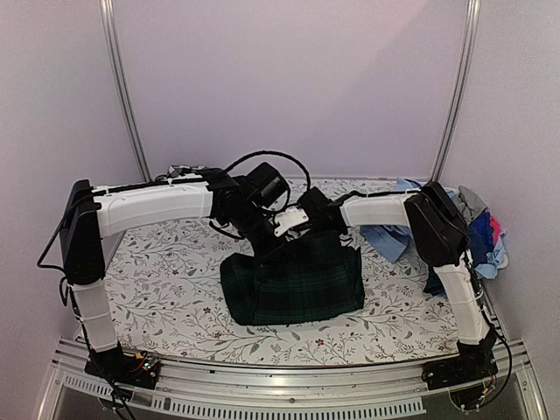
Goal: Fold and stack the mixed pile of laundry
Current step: Fold the rectangle-folded skirt at the center of the board, then adjust the square-folded skirt at the center of the board.
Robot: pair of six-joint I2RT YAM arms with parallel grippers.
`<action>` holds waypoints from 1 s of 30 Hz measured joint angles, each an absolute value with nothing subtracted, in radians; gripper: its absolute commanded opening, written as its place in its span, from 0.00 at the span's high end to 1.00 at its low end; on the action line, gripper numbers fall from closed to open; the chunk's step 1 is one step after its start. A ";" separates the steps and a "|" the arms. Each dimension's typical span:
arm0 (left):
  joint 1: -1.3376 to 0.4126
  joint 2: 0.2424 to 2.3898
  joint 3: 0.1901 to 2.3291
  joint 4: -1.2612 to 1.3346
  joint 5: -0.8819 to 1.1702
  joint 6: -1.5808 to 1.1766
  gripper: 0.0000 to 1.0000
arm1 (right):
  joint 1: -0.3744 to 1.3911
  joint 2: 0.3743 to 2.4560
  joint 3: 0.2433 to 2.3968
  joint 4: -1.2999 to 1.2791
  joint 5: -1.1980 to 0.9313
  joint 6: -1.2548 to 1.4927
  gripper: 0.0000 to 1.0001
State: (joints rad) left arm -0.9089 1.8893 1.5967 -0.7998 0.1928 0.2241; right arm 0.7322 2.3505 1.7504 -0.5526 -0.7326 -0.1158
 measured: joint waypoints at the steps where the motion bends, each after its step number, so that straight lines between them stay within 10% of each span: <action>1: -0.901 1.900 1.600 -0.799 0.191 0.231 1.00 | 0.733 2.348 1.747 -0.553 -0.734 -0.117 0.49; 14: -0.864 1.972 1.554 -0.716 0.167 0.290 0.85 | 0.677 2.339 1.891 -0.645 -0.579 -0.033 0.38; 23: -0.784 1.969 1.550 -0.628 0.080 0.234 0.28 | 0.517 2.170 1.884 -0.660 -0.473 0.107 0.33; 30: -0.719 1.744 1.404 -0.550 0.086 0.050 0.39 | 0.449 1.936 1.725 -0.636 -0.537 0.142 0.37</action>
